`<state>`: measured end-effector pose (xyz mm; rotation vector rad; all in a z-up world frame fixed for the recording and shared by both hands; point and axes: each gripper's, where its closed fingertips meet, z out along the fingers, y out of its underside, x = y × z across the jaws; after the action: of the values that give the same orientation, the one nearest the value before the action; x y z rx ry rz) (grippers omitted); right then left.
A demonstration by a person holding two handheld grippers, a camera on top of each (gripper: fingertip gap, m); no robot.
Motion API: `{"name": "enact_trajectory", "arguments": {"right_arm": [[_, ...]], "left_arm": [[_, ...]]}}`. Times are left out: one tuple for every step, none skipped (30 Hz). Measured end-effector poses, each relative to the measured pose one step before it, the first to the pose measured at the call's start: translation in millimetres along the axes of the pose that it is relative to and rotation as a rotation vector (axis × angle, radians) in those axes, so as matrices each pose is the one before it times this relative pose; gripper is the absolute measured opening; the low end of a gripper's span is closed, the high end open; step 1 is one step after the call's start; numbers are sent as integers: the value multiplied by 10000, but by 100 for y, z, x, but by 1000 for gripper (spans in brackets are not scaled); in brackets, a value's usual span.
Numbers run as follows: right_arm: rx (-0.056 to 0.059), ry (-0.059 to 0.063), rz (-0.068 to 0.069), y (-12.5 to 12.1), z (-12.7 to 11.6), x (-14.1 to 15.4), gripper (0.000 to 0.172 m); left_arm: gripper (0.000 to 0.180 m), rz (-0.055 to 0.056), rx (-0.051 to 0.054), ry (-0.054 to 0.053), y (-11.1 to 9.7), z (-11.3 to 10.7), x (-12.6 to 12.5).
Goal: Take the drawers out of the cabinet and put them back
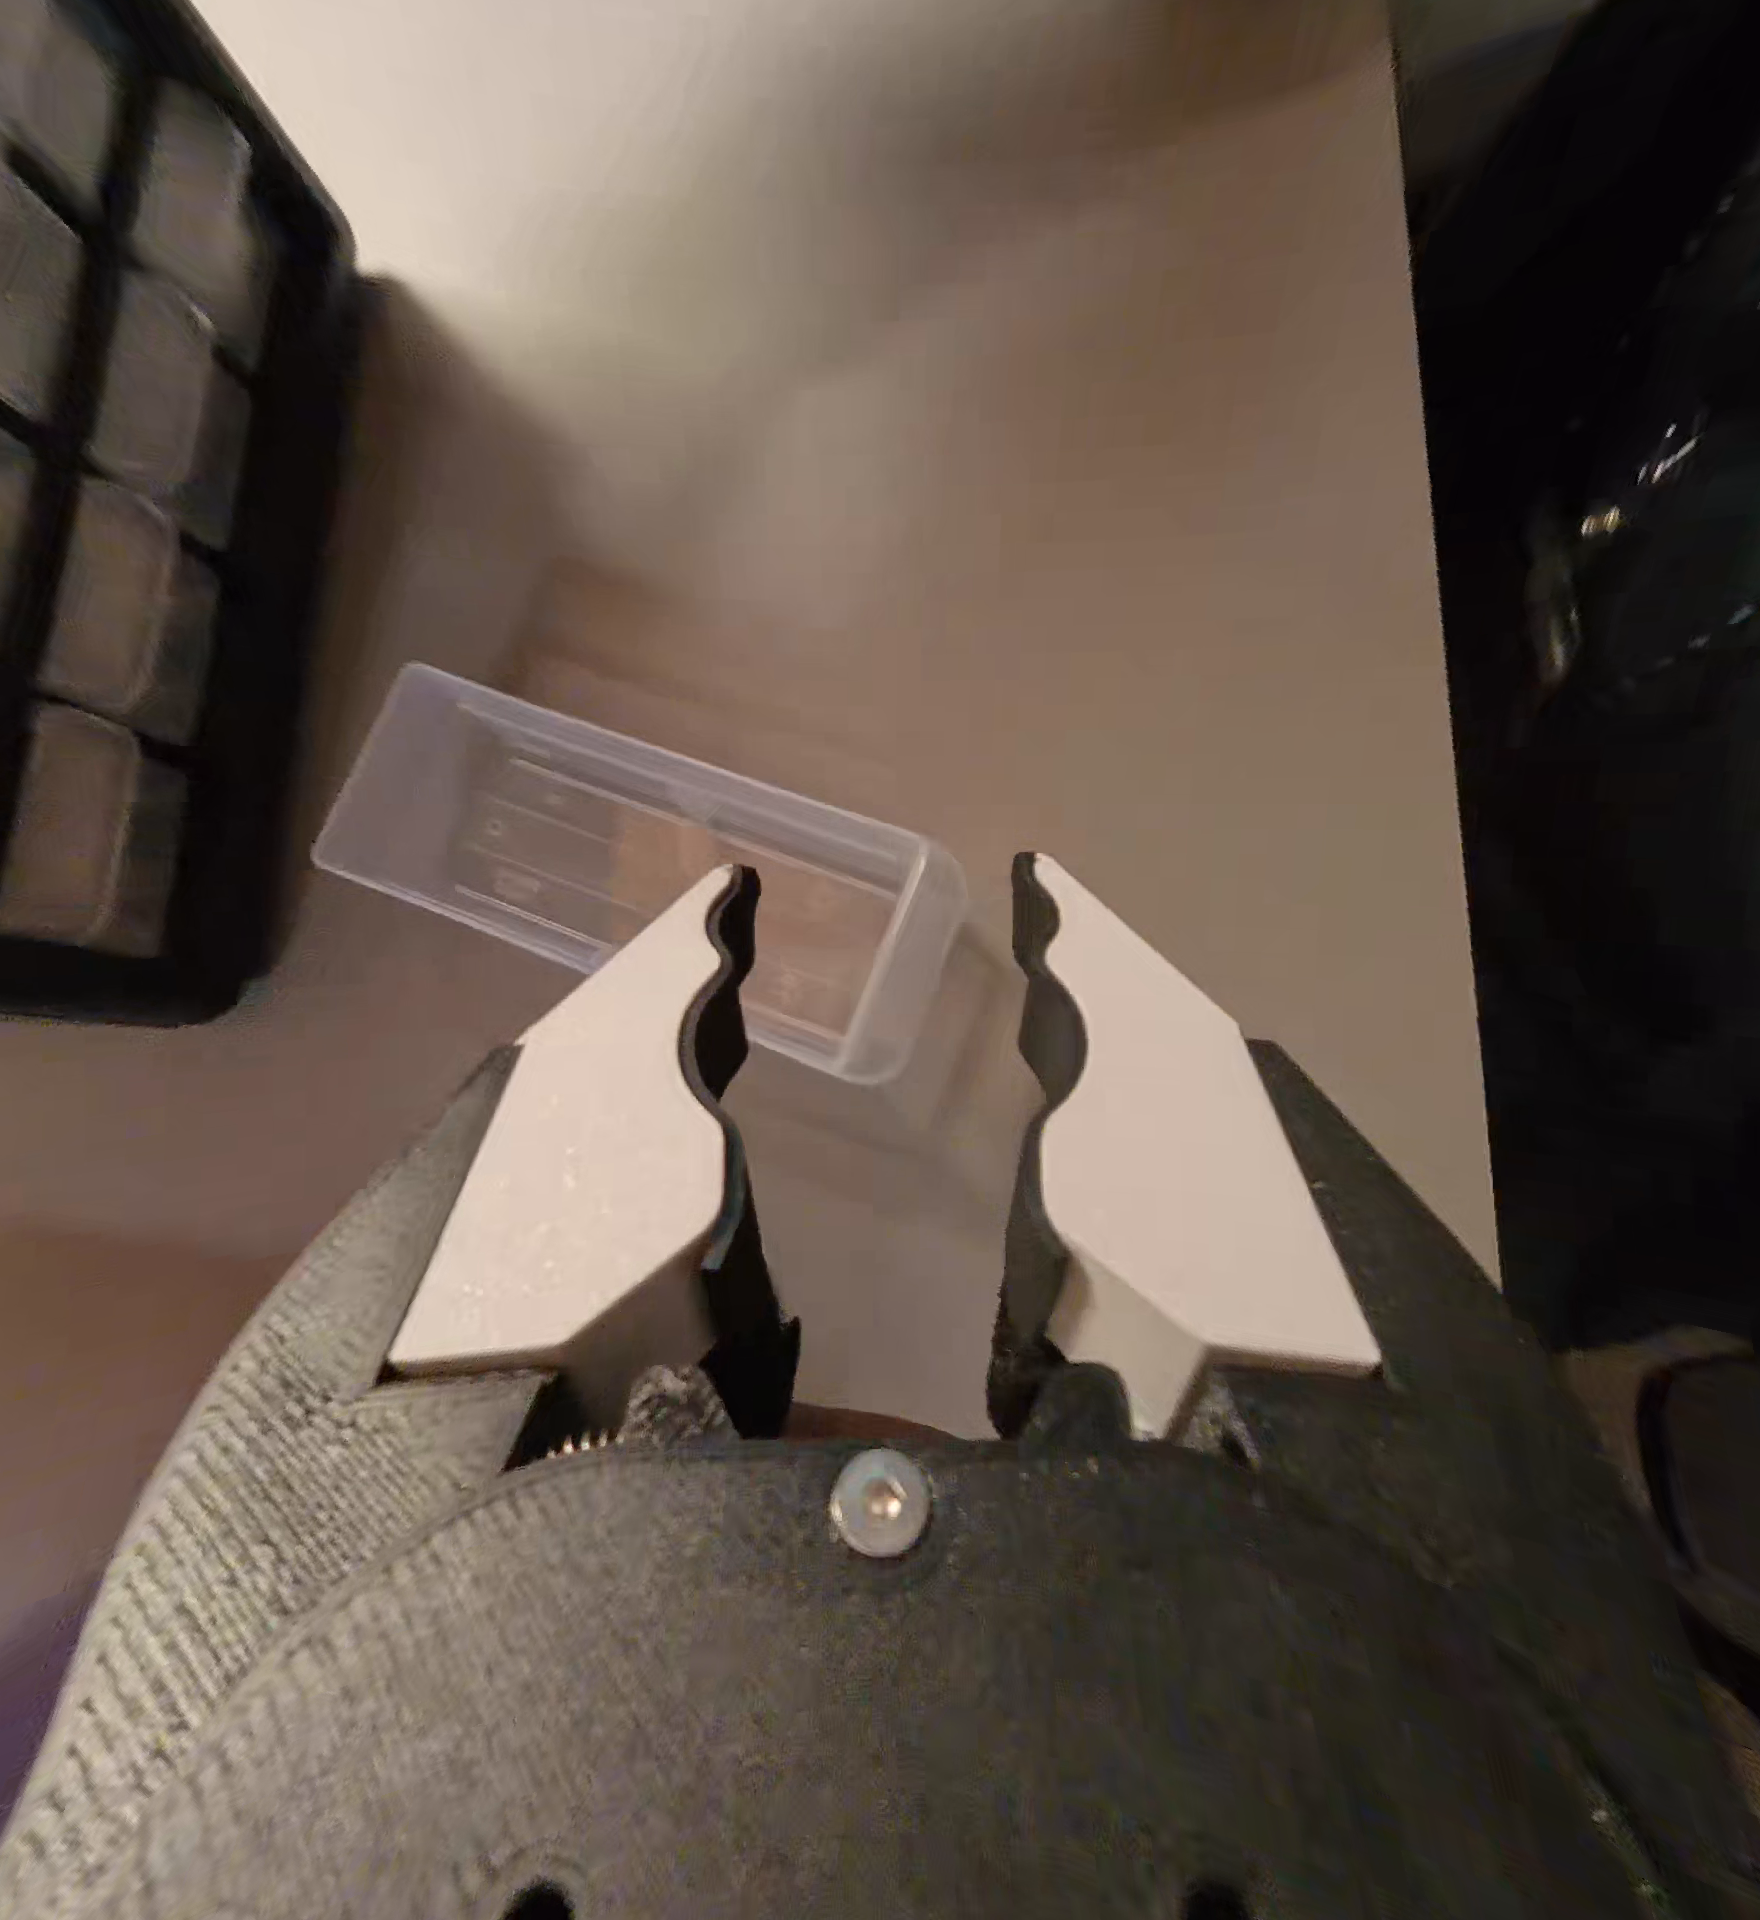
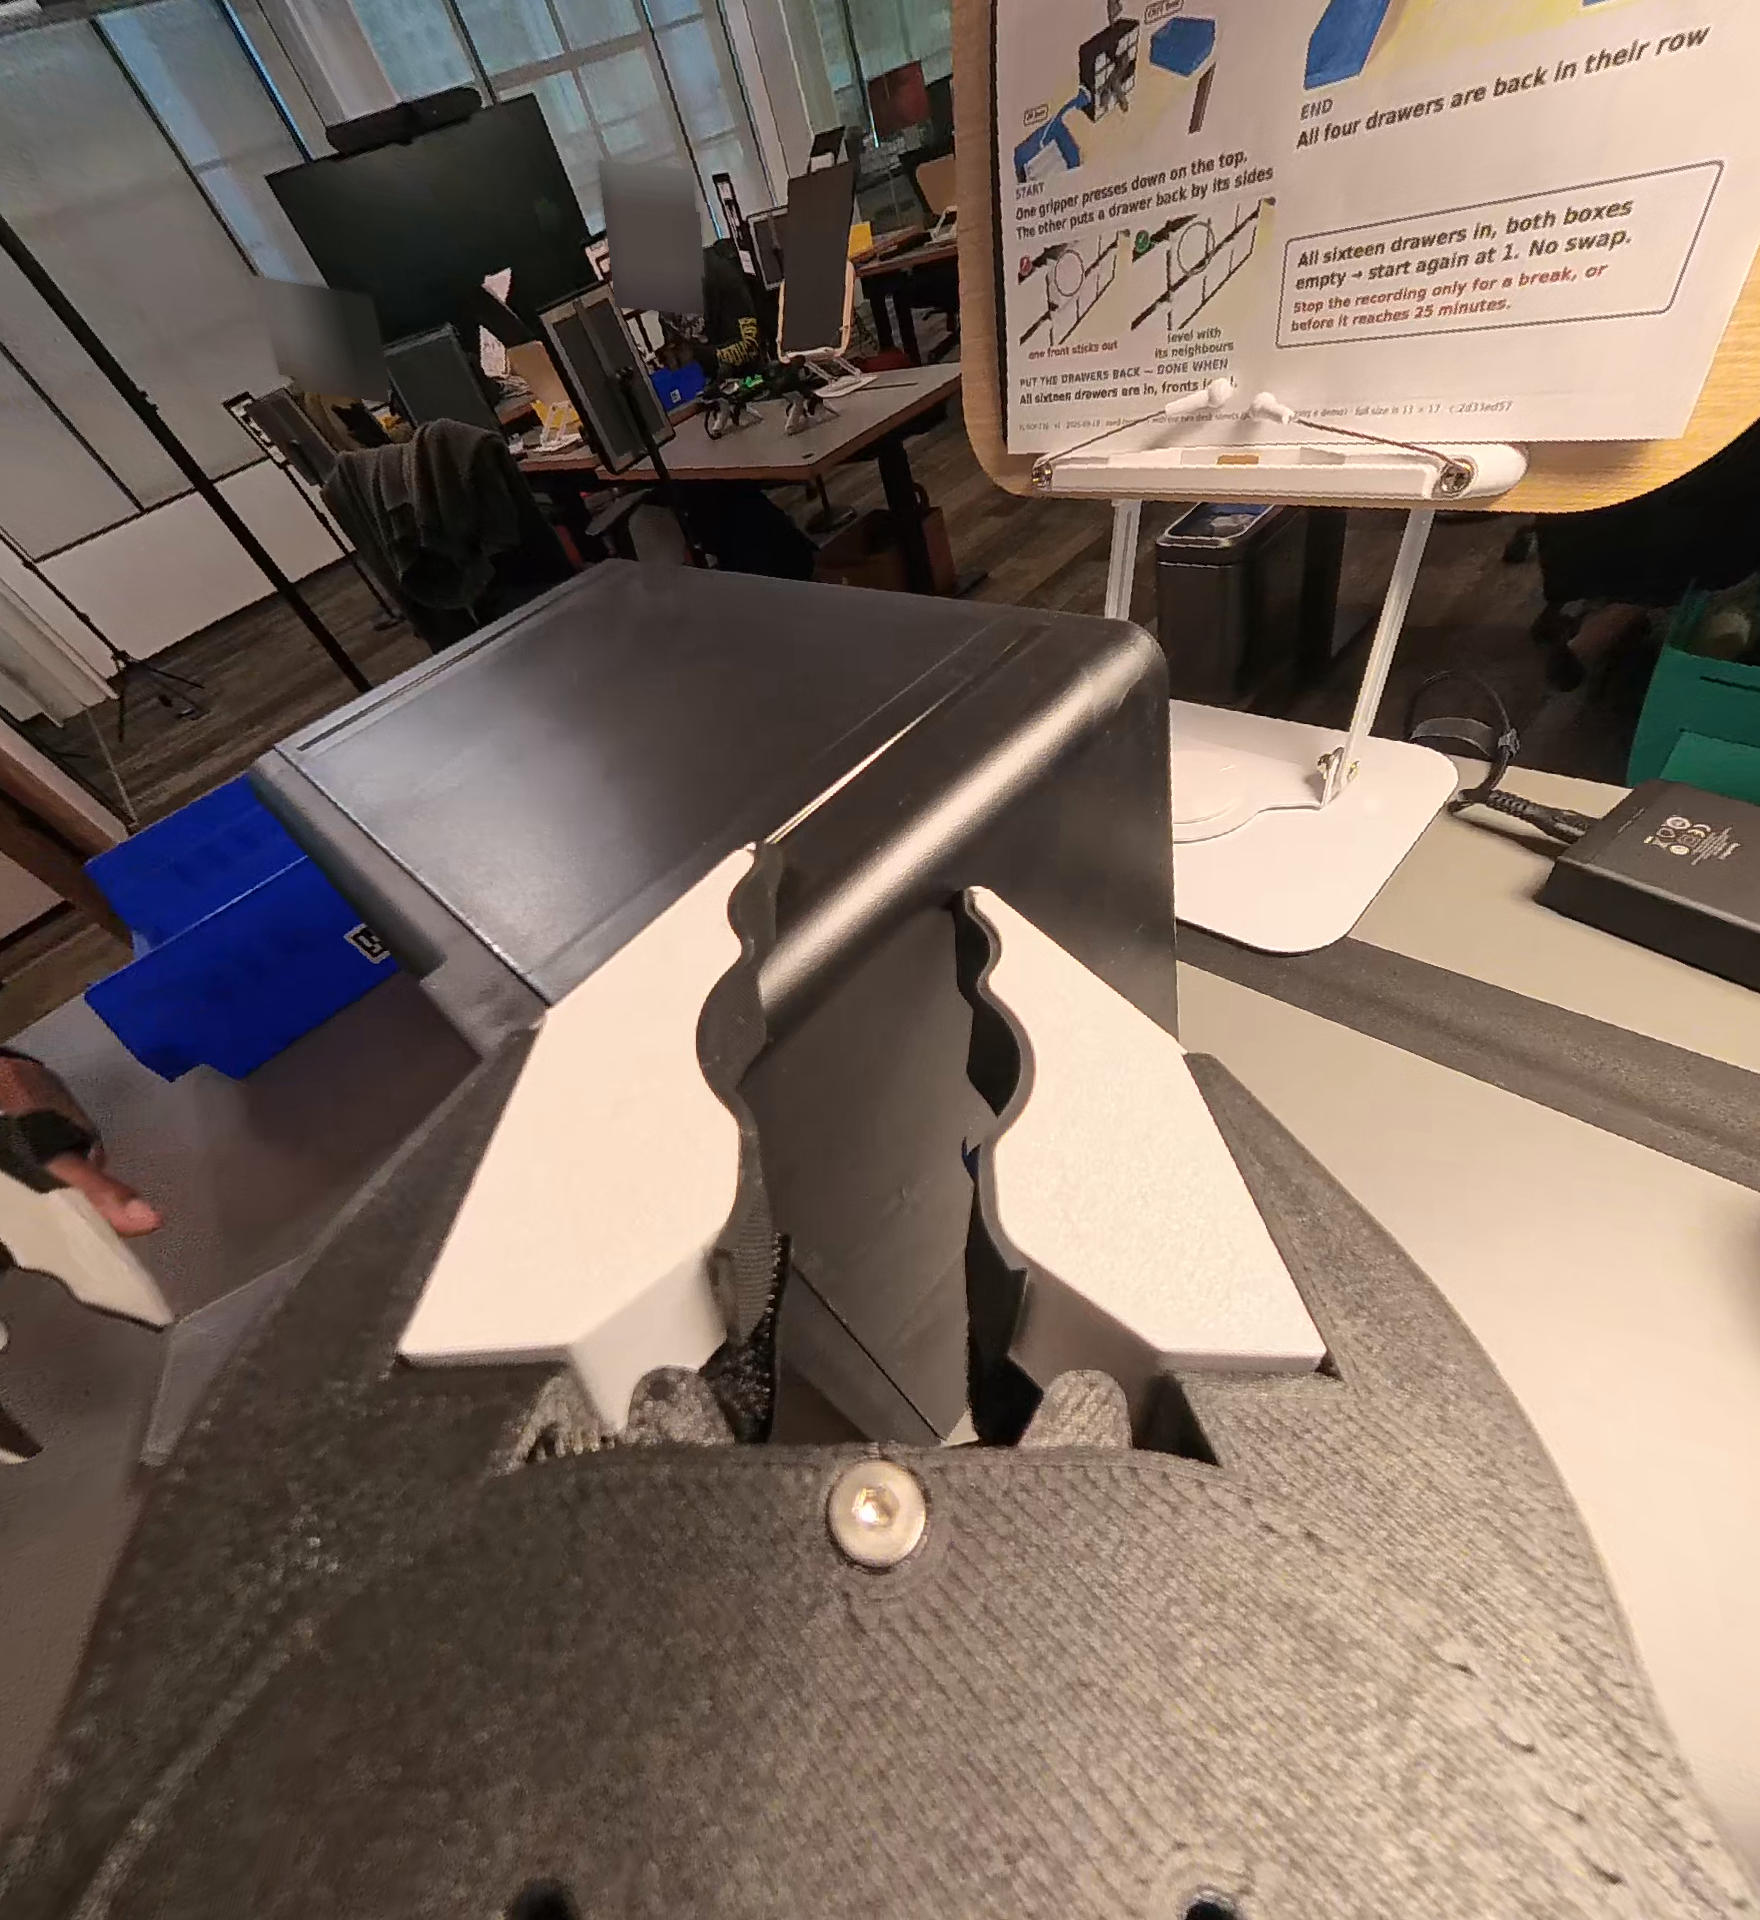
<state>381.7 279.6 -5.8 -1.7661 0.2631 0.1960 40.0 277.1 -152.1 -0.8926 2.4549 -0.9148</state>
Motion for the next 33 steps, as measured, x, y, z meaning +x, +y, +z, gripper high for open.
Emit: {"name": "enact_trajectory", "arguments": {"right_arm": [[3,-22,17,6,-3,2,38],[2,-11,7,1,4,1,38],[6,2,-2,-4,-5,-5,38],[7,14,-2,-1,4,-8,38],[7,21,-13,3,-5,1,38],[7,16,-12,-6,-7,-9,38],[12,6,2,9,-7,5,38],[15,0,16,-1,5,-5,38],[9,4,3,2,-2,-3,38],[2,9,-9,-7,-1,-4,38],[-5,8,-12,-6,-8,-5,38],[-5,3,-10,-10,2,-4,38],[-5,-4,-2,-4,4,-8,37],[-5,-11,-2,0,6,5,37],[-5,-16,3,-2,-3,5,37],[-5,-18,4,-1,-3,1,37],[-4,-14,3,-5,7,6,37],[-5,-7,-1,5,6,-9,38],[-4,1,-4,-4,-5,1,38],[-2,4,-1,-4,-4,-5,38],[0,4,2,0,0,5,38],[0,2,0,2,0,-7,38],[0,-2,5,0,0,-6,37],[0,-3,3,-2,0,3,37],[-4,-3,3,-6,-5,0,37],[-6,-1,-7,-1,-6,0,37],[-7,-2,-4,7,5,-1,37],[-6,-4,-2,-12,1,-10,37],[-5,-8,-8,-1,7,13,37],[-4,-19,1,-3,-3,2,37],[-5,-26,11,1,8,6,37],[-13,-19,7,7,1,-3,37],[-8,-2,-18,-9,0,4,37]], "left_arm": [[50,81,-233,82,519,129,252],[49,126,-242,95,547,228,237],[47,172,-249,42,583,341,140],[44,203,-290,-76,622,425,-84],[37,236,-332,-148,650,491,-201],[29,272,-374,-179,671,490,-247],[22,273,-357,-212,546,416,-292],[20,236,-148,-146,144,213,-195],[18,148,57,14,-264,-37,-32],[17,18,140,76,-463,-225,-30],[17,-53,225,7,-657,-386,-237],[17,-93,253,-24,-778,-528,-359],[16,-113,263,-41,-884,-624,-445],[16,-71,307,-110,-1055,-682,-581],[16,-48,311,-126,-1178,-686,-644],[16,-71,264,-87,-1203,-586,-650],[16,-61,210,-43,-1193,-469,-574],[16,-31,141,23,-1084,-284,-457],[16,-22,53,71,-930,-97,-359],[16,-3,5,73,-814,55,-341],[16,34,-2,51,-732,170,-337],[16,52,-10,39,-643,246,-326],[16,53,-35,35,-545,285,-308],[16,53,-60,24,-434,296,-298],[16,42,-56,28,-346,302,-268],[16,20,-40,43,-306,306,-227],[16,-23,-45,31,-200,288,-239],[16,-64,-75,-13,-91,256,-306],[16,-46,-90,-65,23,196,-375],[16,-16,-84,-72,81,116,-367],[16,-17,-69,-30,138,70,-292],[16,-10,-8,-2,74,-6,-237],[16,13,40,-40,12,-58,-263]]}}
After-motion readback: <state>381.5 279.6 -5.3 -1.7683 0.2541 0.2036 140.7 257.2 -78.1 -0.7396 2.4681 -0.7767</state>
